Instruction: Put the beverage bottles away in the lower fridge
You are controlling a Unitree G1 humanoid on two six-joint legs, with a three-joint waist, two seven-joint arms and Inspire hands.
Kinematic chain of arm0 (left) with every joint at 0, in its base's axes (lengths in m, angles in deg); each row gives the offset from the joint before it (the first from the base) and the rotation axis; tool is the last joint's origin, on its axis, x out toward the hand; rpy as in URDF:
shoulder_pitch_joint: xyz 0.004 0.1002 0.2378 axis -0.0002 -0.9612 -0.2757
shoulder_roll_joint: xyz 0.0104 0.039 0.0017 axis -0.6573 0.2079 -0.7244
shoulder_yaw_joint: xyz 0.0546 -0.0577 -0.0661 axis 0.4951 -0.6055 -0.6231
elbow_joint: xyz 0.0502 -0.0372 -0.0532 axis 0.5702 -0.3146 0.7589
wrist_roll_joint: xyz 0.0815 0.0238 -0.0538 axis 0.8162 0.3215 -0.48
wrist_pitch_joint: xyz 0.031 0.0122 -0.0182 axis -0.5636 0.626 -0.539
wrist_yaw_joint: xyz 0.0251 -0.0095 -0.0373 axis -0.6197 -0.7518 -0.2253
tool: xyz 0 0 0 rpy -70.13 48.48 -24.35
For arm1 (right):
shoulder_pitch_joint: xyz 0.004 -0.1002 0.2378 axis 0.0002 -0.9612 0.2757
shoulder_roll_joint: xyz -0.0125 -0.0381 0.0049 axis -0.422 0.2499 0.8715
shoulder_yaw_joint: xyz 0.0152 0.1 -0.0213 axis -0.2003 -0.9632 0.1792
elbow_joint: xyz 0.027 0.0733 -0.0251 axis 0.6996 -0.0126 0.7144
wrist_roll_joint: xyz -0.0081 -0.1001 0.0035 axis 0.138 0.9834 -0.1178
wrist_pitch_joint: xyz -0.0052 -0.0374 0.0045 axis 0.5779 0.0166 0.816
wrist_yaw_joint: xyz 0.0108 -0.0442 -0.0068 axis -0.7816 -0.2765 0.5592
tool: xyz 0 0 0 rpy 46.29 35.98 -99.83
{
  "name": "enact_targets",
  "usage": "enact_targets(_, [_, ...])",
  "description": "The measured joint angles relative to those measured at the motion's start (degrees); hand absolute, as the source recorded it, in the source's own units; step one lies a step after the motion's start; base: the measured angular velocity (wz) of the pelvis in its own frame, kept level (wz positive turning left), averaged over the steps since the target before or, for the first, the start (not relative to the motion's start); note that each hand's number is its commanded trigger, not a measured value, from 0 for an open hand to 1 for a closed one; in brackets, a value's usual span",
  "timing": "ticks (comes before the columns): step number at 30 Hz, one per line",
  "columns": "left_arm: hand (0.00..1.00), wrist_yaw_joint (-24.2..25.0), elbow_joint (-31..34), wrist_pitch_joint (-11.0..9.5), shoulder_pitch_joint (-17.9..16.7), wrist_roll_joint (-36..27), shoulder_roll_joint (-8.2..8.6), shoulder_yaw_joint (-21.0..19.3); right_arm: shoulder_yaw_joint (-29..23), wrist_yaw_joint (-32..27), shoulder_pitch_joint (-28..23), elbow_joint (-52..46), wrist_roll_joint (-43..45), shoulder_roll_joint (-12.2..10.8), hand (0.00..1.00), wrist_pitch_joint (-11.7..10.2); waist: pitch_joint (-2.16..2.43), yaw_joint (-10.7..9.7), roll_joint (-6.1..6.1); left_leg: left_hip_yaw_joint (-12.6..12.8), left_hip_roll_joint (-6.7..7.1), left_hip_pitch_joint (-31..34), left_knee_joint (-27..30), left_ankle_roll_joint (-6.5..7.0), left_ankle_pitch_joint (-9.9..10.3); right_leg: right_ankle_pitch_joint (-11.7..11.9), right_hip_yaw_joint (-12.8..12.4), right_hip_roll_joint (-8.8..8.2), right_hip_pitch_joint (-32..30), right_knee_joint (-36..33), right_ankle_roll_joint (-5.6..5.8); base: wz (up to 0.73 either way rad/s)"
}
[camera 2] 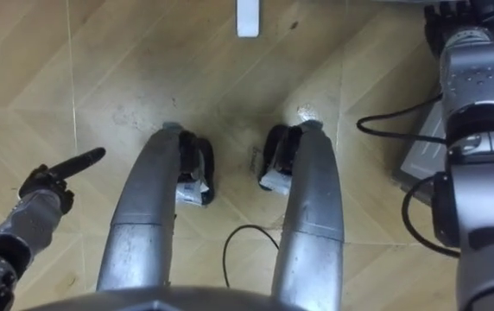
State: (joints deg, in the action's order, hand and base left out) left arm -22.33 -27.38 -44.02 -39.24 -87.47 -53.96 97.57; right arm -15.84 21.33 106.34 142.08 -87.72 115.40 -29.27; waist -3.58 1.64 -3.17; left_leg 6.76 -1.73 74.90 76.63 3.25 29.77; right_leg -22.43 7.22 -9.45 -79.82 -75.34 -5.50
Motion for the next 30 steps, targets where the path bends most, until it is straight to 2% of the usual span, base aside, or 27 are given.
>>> enact_targets(3, [0.0, -0.5, 0.2, -0.1, -2.1, 0.0, -0.18, -0.4, 0.0, -1.6, 0.0, -1.8, -2.0, 0.5, 0.0, 1.0, 0.06, 0.1, -0.1, 0.6, -0.67, -0.8, 0.5, 0.07, 0.4, 0.0, -0.5, 0.3, 0.3, -0.5, -0.23, -0.11])
enact_targets(6, [0.0, -2.2, 0.6, -0.1, -4.0, 0.2, -0.19, -1.7, 0.0, -3.6, 0.0, -3.3, -2.0, 0.6, 0.0, 1.4, 0.08, 0.1, -0.12, 0.5, -0.77, -2.2, 0.5, -0.14, 0.5, 0.0, -0.7, 0.26, 1.5, -0.6, -0.39, -0.07])
enact_targets(15, [0.0, -4.6, 0.9, -0.8, -6.1, 1.1, -0.33, -2.0, 0.2, -6.9, 1.1, -4.4, -2.0, 1.3, 0.0, 1.5, 0.08, 0.5, -0.36, -0.5, -0.59, -4.3, 2.1, -0.69, 0.7, -0.7, 0.2, -0.41, 4.3, -2.1, -1.0, 0.04])
enact_targets(18, [0.0, -4.7, 3.1, -0.8, -8.1, 2.4, -0.4, -2.1, 0.2, -7.5, 2.0, -4.4, -1.9, 1.3, 0.0, 1.5, 0.08, 0.5, -0.38, -0.5, -0.68, -5.0, 2.5, -0.84, 1.0, -1.1, 0.2, -0.33, 4.9, -2.4, -0.44, -0.02])
enact_targets(22, [0.0, -4.6, 3.3, -1.0, -9.9, 2.5, -0.41, -2.1, 0.2, -7.8, 2.0, -4.4, -2.0, 2.2, 0.0, 1.5, 0.09, 1.4, -0.37, -0.6, -0.79, -6.7, 2.5, -0.89, 1.0, -1.2, 0.3, -0.3, 6.6, -2.4, -0.42, 0.0])
enact_targets(25, [0.0, -4.4, 4.2, -1.1, -11.9, 2.7, -0.48, -2.2, 0.2, -8.9, 2.0, -4.5, -1.9, 2.9, 0.0, 0.8, 0.11, 2.8, -0.33, -0.8, -0.8, -8.0, 2.3, -1.1, 1.0, -1.4, 0.5, -0.33, 8.1, -2.3, -0.58, 0.01])
enact_targets(26, [0.0, -4.3, 4.2, -1.1, -12.7, 2.9, -0.55, -2.2, 0.1, -8.6, 2.0, -5.4, -1.9, 3.1, 0.0, 0.0, 0.14, 3.2, -0.26, -0.9, -0.67, -8.4, 2.3, -1.17, 1.0, -1.5, 0.6, -0.44, 8.6, -2.3, -0.66, 0.09])
enact_targets(30, [0.0, -2.9, 6.1, -1.1, -18.2, 3.8, -2.32, -2.2, 0.2, -8.4, 1.6, -6.0, -2.1, 3.2, 0.0, -0.9, 0.18, 3.5, 0.0, -1.6, -0.39, -9.4, 2.7, -1.37, 0.9, -2.0, 1.7, -1.01, 10.4, -2.7, -1.0, 0.11])
